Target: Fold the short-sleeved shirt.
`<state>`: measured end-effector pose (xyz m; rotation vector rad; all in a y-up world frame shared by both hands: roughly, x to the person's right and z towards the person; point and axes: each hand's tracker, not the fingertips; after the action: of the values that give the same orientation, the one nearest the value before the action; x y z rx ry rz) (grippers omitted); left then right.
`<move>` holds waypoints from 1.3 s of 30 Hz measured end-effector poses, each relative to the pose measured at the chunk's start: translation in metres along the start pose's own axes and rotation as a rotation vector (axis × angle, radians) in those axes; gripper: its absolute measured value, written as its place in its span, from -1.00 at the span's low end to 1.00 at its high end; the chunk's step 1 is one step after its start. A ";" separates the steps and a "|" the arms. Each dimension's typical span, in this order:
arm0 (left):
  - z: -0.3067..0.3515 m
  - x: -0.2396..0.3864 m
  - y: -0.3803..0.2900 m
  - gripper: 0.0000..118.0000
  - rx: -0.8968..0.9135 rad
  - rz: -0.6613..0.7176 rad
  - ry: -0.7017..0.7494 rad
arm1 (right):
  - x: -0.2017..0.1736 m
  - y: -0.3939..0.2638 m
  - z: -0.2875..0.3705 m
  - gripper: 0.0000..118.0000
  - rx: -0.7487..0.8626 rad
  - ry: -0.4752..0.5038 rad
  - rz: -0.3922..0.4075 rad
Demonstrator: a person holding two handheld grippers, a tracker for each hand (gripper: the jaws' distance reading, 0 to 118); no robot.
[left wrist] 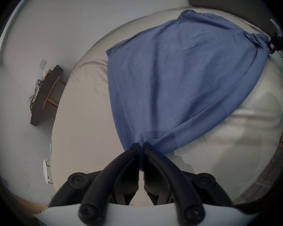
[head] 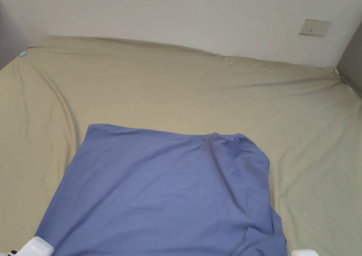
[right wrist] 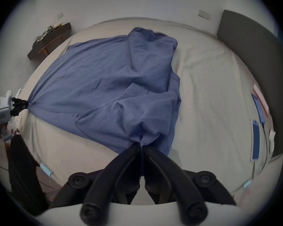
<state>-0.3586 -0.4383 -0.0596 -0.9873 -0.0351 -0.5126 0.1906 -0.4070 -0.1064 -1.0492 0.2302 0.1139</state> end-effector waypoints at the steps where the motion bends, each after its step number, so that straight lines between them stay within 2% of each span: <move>1: 0.002 0.001 -0.004 -0.96 -0.013 -0.005 -0.008 | -0.001 -0.006 0.004 -0.97 -0.014 0.004 -0.007; 5: 0.010 0.009 -0.014 -0.96 -0.084 -0.036 -0.056 | -0.002 -0.024 0.013 -0.97 -0.096 0.020 -0.046; 11: 0.012 0.029 -0.019 -0.97 -0.108 -0.130 -0.026 | -0.003 -0.030 -0.006 -0.97 -0.161 0.012 -0.062; 15: 0.013 0.030 -0.013 -0.96 -0.117 -0.139 -0.026 | -0.008 -0.026 -0.012 -0.96 -0.146 -0.022 -0.036; 16: 0.015 0.029 -0.012 -0.93 -0.103 -0.127 -0.025 | -0.010 -0.023 -0.009 -0.86 -0.143 -0.033 -0.021; 17: 0.019 0.024 -0.008 -0.88 -0.087 -0.079 -0.042 | -0.012 -0.018 -0.004 -0.62 -0.119 -0.067 0.002; 18: 0.023 0.018 -0.003 -0.73 -0.078 -0.010 -0.071 | -0.013 -0.014 0.002 -0.25 -0.094 -0.101 0.014; 19: 0.028 0.011 0.003 -0.26 -0.050 0.092 -0.100 | -0.014 -0.005 0.011 0.42 -0.051 -0.134 0.030; 20: 0.036 0.002 0.011 0.20 0.000 0.193 -0.123 | -0.015 0.004 0.021 0.77 0.004 -0.152 0.037; 21: 0.046 -0.006 0.019 0.56 0.057 0.271 -0.123 | -0.017 0.015 0.033 0.93 0.075 -0.153 0.032; 22: 0.060 -0.016 0.030 0.76 0.145 0.364 -0.121 | -0.020 0.030 0.051 0.93 0.174 -0.150 0.024; 24: 0.096 -0.035 0.057 0.76 0.326 0.526 -0.087 | -0.033 0.062 0.088 0.93 0.336 -0.151 0.021; 26: 0.128 -0.047 0.079 0.76 0.494 0.626 -0.068 | -0.051 0.087 0.123 0.93 0.492 -0.150 0.043; 29: 0.179 -0.051 0.111 0.76 0.697 0.643 0.000 | -0.086 0.112 0.170 0.94 0.700 -0.193 0.107; 31: 0.206 -0.043 0.127 0.73 0.770 0.591 0.054 | -0.110 0.122 0.192 0.91 0.785 -0.224 0.127; 32: 0.218 -0.035 0.133 0.68 0.819 0.562 0.100 | -0.120 0.125 0.202 0.81 0.820 -0.217 0.132; 33: 0.227 -0.028 0.137 0.54 0.843 0.535 0.136 | -0.129 0.126 0.209 0.60 0.854 -0.203 0.138; 34: 0.233 -0.021 0.140 0.14 0.863 0.510 0.161 | -0.137 0.127 0.211 0.05 0.873 -0.198 0.145; 35: 0.234 -0.014 0.143 -0.27 0.882 0.485 0.191 | -0.146 0.127 0.213 -0.38 0.886 -0.205 0.157; 36: 0.237 -0.009 0.145 -0.65 0.892 0.468 0.214 | -0.152 0.126 0.213 -0.71 0.888 -0.208 0.165; 37: 0.240 -0.002 0.147 -0.85 0.900 0.459 0.239 | -0.159 0.124 0.212 -0.88 0.895 -0.204 0.175; 38: 0.242 0.002 0.148 -0.86 0.910 0.461 0.237 | -0.164 0.124 0.210 -0.99 0.905 -0.201 0.185; 39: 0.242 0.004 0.148 -0.91 0.916 0.457 0.233 | -0.168 0.123 0.209 -1.00 0.904 -0.195 0.194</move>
<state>-0.2428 -0.1796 -0.0397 -0.0216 0.1523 -0.1402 0.0309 -0.1623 -0.0700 -0.1124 0.1751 0.2564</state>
